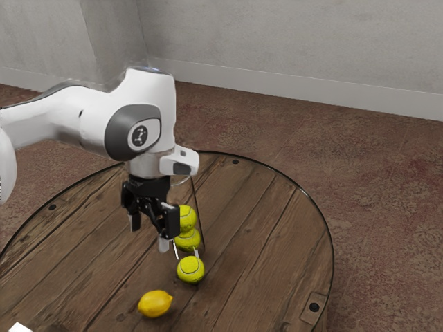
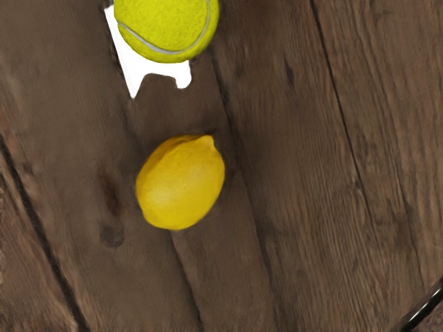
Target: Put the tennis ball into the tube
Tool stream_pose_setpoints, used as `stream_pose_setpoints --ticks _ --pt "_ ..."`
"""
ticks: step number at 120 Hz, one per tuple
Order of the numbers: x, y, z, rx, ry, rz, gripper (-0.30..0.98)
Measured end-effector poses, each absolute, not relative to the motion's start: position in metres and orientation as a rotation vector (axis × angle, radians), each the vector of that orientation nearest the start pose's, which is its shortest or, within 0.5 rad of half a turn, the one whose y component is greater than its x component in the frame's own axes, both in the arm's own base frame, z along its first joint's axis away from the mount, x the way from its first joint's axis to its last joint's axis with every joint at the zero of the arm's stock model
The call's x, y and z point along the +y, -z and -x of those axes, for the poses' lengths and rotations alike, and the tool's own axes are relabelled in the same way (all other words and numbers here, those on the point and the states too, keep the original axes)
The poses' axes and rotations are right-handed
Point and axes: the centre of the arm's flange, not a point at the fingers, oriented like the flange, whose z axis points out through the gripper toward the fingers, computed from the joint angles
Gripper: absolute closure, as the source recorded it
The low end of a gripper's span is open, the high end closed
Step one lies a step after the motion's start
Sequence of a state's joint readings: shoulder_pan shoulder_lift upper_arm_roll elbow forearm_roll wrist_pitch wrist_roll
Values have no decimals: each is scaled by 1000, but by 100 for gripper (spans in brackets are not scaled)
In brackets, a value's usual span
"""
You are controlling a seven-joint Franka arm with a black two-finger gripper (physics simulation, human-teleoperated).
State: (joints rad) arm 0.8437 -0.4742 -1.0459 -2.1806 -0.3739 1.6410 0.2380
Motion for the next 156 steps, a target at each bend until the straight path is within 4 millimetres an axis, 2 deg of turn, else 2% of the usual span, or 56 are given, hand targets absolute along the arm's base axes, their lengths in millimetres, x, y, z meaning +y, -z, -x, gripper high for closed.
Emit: stream_pose_setpoints --ticks 8,14,30,47,60,71,92,108,116,130,141,148,156 --pt "-166 -425 -417 391 -344 3078 0" --pt "-168 -406 -418 367 -286 3097 0" --pt "-165 -353 -440 218 -195 3187 0" --pt "-140 -305 -463 -5 -173 3232 0" --pt "-135 -285 -479 -90 -72 3234 0" --pt "-132 -268 -484 -141 -32 3227 1" --pt "-126 -265 -490 -199 56 3212 24" --pt "-131 -255 -483 -210 47 3203 30" --pt "-139 -260 -487 -199 70 3210 38" --pt "-188 -285 -483 -62 156 3222 54" --pt "-225 -330 -497 54 299 3228 66" --pt "-231 -367 -514 122 386 3207 73" --pt "-229 -415 -535 185 472 3155 74"
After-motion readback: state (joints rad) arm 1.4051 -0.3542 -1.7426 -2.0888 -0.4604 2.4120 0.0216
